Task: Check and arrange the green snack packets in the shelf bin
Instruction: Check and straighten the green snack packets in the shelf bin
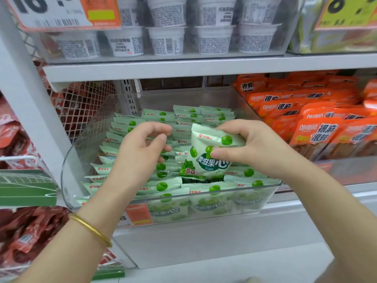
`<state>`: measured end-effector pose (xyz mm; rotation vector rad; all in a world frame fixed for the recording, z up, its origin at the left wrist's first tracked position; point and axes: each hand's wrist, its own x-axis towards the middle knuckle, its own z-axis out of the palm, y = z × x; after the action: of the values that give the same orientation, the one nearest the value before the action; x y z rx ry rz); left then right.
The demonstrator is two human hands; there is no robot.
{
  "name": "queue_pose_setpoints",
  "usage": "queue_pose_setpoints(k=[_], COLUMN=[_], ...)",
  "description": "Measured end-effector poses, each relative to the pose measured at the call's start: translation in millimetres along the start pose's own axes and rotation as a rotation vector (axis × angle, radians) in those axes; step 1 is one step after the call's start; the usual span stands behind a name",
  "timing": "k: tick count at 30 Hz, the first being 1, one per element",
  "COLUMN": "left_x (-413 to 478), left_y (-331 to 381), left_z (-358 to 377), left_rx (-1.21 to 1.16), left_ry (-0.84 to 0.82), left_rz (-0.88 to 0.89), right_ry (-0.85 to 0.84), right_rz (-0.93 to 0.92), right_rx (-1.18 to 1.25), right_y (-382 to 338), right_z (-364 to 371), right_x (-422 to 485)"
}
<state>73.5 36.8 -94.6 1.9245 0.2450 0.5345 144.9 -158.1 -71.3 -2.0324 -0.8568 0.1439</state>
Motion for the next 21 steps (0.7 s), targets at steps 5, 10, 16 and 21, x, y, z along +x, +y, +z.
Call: queue_pose_setpoints(k=[5, 10, 16, 21], left_x=[-5, -6, -6, -4], left_y=[6, 5, 2, -2], left_z=[4, 9, 10, 13], left_rx=[0.025, 0.055, 0.169, 0.235], left_ry=[-0.054, -0.107, -0.131, -0.14], left_rz=[0.049, 0.086, 0.134, 0.144], right_ry=[-0.038, -0.122, -0.089, -0.18], right_rz=[-0.028, -0.067, -0.088, -0.164], right_rx=[-0.241, -0.633, -0.561, -0.761], right_y=[0, -1, -2, 3], right_z=[9, 30, 21, 35], right_x=[1, 1, -1, 3])
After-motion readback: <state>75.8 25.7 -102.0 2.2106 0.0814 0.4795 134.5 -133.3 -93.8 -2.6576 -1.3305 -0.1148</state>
